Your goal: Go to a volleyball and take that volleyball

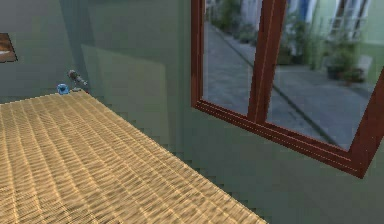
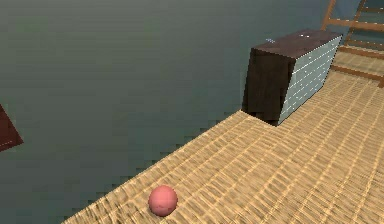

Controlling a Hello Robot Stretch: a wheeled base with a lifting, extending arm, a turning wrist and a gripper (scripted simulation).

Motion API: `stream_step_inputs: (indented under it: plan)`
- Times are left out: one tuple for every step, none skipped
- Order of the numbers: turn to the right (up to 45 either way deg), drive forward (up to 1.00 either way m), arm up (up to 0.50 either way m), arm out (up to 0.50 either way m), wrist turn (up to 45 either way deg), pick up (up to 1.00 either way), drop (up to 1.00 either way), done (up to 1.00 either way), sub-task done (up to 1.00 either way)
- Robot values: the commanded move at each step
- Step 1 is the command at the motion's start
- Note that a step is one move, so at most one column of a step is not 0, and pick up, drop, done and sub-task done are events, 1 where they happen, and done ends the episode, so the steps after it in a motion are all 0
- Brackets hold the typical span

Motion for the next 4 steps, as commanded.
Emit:
stream_step_inputs:
  plan:
    - [0.0,0.0,0.18,0.0,0.0,0.0,0.0,0.0,0.0]
    - [0.0,0.0,0.0,0.5,0.0,0.0,0.0,0.0,0.0]
    - [0.0,0.0,0.0,0.0,45.0,0.0,0.0,0.0,0.0]
    - [0.0,0.0,0.0,0.0,45.0,0.0,0.0,0.0,0.0]
